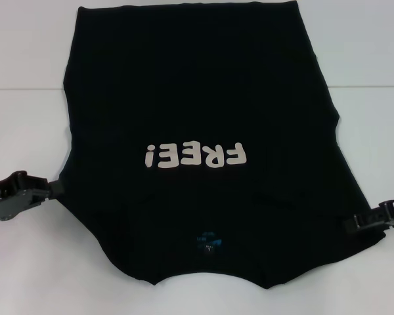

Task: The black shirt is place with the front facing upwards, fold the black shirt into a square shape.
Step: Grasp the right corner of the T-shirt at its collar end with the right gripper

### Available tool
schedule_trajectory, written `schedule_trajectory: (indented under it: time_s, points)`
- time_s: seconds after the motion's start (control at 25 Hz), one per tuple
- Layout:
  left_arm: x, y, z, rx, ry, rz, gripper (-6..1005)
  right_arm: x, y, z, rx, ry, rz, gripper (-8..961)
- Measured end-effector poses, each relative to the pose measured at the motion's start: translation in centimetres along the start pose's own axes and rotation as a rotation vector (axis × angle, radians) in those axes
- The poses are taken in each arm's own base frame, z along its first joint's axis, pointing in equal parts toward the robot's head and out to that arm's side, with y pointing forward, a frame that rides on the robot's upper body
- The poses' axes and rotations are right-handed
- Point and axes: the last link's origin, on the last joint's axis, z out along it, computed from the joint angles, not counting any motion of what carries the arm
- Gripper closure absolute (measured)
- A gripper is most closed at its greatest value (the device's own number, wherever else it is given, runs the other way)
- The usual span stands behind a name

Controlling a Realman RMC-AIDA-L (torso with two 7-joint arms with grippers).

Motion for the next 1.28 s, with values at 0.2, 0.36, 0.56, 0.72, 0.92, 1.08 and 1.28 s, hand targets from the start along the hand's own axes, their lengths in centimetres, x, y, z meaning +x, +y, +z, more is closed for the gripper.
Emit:
schedule_trajectory:
  time_s: [0.2,0.36,0.56,0.72,0.92,1.08,1.28]
  points:
    - [-0.1,-0.1,0.0,0.001,0.001,-0.002,972,0.5,-0.6,-0.8,0.014,-0.004,0.022,87]
    - [-0.1,-0.1,0.0,0.001,0.001,-0.002,971,0.8,-0.9,-0.8,0.019,0.0,0.033,87]
    - [0.0,0.0,0.0,0.001,0.0,-0.001,971,1.0,-1.1,-0.9,0.022,-0.004,0.043,87]
    - [0.0,0.0,0.0,0.0,0.0,-0.001,971,0.9,-1.1,-0.6,0.025,-0.006,0.043,87]
    - [-0.1,0.0,0.1,-0.001,-0.001,-0.002,971,0.9,-1.0,-0.4,0.028,-0.004,0.04,87]
    - [-0.2,0.0,0.1,-0.002,-0.002,-0.003,971,1.0,-1.1,-0.3,0.037,-0.001,0.041,86]
    - [-0.1,0.0,0.1,-0.007,0.002,-0.004,971,1.1,-1.1,-0.1,0.04,0.001,0.043,86]
